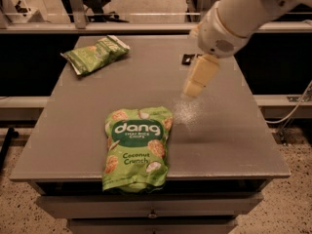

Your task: Pick green jalapeno chip bag

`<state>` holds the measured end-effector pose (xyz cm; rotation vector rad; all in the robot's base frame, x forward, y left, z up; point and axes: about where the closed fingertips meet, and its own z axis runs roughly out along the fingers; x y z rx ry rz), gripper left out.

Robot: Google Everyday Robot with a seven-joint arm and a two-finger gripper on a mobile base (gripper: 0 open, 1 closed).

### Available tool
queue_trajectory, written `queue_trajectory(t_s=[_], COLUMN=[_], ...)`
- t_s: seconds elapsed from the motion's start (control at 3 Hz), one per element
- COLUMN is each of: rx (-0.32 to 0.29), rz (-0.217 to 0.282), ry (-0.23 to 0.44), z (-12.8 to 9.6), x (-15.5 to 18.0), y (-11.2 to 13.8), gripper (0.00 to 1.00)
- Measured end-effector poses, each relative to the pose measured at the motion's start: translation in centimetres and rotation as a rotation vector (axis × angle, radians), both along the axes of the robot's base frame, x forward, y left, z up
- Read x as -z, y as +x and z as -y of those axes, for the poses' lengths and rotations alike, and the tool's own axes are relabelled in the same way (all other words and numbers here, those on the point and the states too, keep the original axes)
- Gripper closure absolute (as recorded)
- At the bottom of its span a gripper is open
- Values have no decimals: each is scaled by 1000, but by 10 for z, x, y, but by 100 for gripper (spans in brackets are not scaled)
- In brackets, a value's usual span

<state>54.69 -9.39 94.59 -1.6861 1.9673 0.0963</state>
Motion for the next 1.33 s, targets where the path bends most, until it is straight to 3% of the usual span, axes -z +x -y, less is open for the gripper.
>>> queue_trajectory(t_s=[0.33,0.67,1.0,1.33], rx=[-28,-23,-26,-18], rz=[67,110,119,142], ry=[99,133,144,200], z=[-50,-61,-62,-79], x=[4,0,-3,2], y=[42,56,57,74], gripper=[0,0,0,0])
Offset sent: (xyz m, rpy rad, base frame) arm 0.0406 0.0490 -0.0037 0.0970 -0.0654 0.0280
